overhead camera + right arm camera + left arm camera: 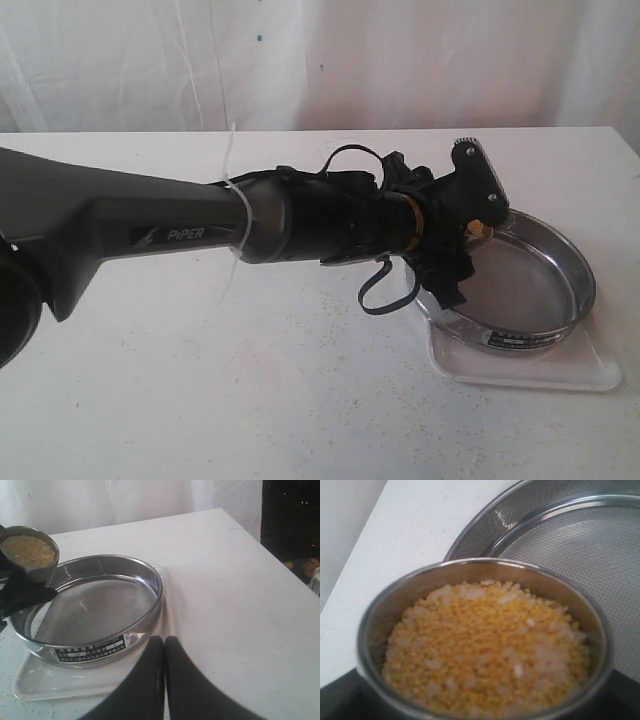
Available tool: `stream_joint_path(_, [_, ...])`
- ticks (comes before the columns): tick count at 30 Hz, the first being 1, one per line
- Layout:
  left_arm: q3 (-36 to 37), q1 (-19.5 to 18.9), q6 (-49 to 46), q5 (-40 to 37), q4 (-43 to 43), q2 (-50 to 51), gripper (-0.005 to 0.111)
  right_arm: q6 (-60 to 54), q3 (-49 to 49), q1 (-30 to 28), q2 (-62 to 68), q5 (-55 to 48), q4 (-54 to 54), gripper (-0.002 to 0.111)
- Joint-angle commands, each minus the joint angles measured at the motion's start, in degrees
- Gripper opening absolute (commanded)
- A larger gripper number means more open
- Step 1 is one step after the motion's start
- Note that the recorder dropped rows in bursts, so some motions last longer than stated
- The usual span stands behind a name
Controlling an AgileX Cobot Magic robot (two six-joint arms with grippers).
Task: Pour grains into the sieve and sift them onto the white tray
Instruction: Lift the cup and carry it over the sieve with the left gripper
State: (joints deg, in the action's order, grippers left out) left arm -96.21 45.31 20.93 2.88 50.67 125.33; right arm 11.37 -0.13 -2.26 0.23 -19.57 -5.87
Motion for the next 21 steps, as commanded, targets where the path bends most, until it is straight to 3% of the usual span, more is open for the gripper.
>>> stream_joint_path(1, [-1.8,0.1,-1.8,0.6,0.8,-0.6,0.0,0.0,0.1,0.1,-0.2,0.3,-0.2,0.0])
stream_joint_path(9, [-7.0,0.1,-2.7,0.0,5.4,0.1,0.0,0.0,0.1,0.1,-0.2,0.3,-0.2,0.0])
stream_joint_path(21, [-7.1,2.1,-15.3,0.5,8.3,3.2,0.0,0.0,0.1,0.1,-0.2,0.3,-0.2,0.0])
